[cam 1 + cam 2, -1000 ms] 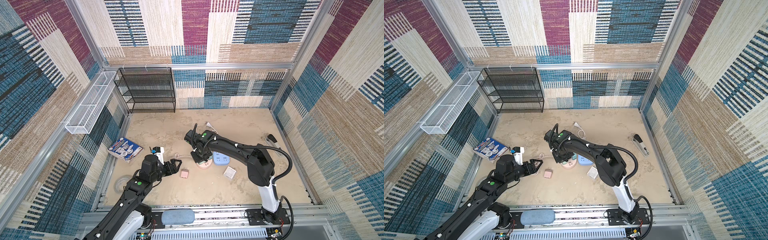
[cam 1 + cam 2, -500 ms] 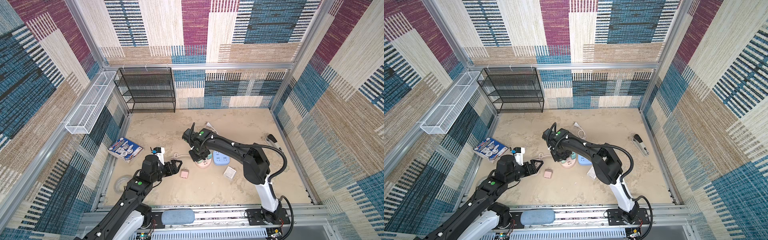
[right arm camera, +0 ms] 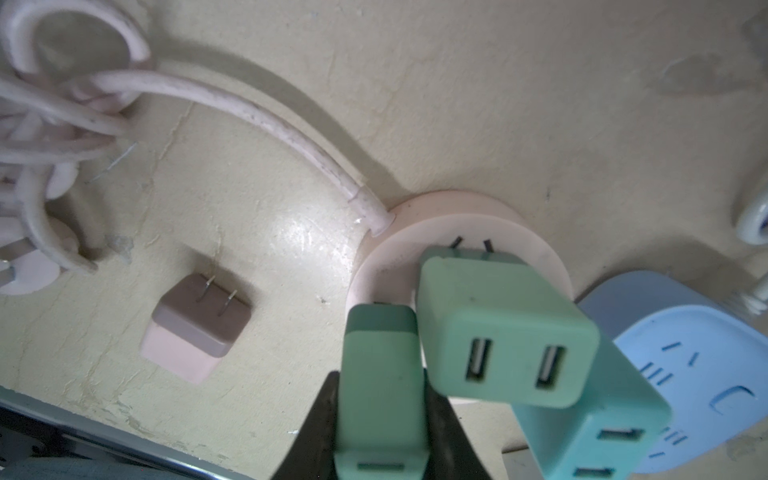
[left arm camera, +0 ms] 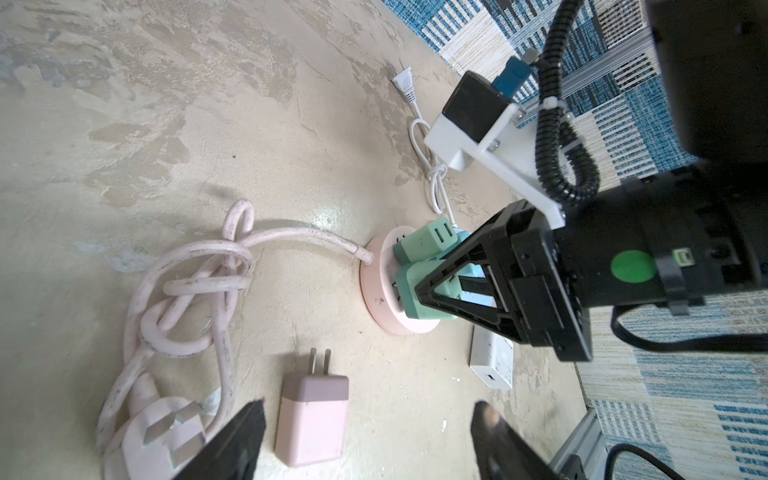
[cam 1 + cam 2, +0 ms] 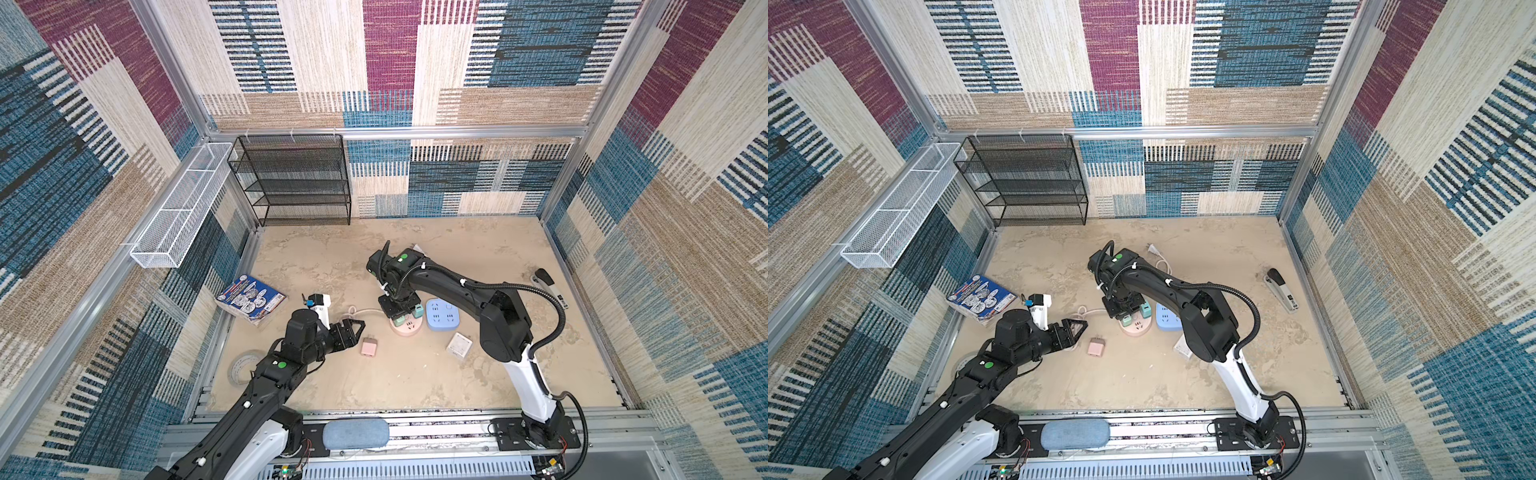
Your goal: Insert the plug
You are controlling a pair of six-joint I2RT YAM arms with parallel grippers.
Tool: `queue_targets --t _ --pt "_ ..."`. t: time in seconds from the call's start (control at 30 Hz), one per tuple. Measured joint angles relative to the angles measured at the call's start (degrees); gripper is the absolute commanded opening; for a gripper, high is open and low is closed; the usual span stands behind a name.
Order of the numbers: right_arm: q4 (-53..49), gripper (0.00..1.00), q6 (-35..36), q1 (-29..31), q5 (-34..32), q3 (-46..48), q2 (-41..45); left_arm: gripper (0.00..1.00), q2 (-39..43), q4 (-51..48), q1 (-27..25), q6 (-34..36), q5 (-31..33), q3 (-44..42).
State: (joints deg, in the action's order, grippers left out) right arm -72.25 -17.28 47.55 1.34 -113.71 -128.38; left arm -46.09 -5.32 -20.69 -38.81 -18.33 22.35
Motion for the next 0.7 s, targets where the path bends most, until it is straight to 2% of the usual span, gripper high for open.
queue_targets --t 0.33,0.37,0.5,0.7 --pt "-4.4 0.0 0.9 0.0 -0.4 -6.1 -4.8 0.82 -2.8 2.7 0.0 0.0 0.0 -0.1" --pt "-4.7 0.04 0.8 0.0 -0.4 -6.5 -5.0 0.82 -3.2 2.9 0.0 0.0 0.0 -0.1" --pt "-5.3 0.34 0.8 0.0 -0.5 -7.5 -4.7 0.82 -4.4 3.3 0.0 0.0 -0.1 0.0" --pt "-3.5 0.55 0.2 0.0 -2.8 -6.5 -3.0 0.82 -4.6 3.3 0.0 0.0 -0.1 1.4"
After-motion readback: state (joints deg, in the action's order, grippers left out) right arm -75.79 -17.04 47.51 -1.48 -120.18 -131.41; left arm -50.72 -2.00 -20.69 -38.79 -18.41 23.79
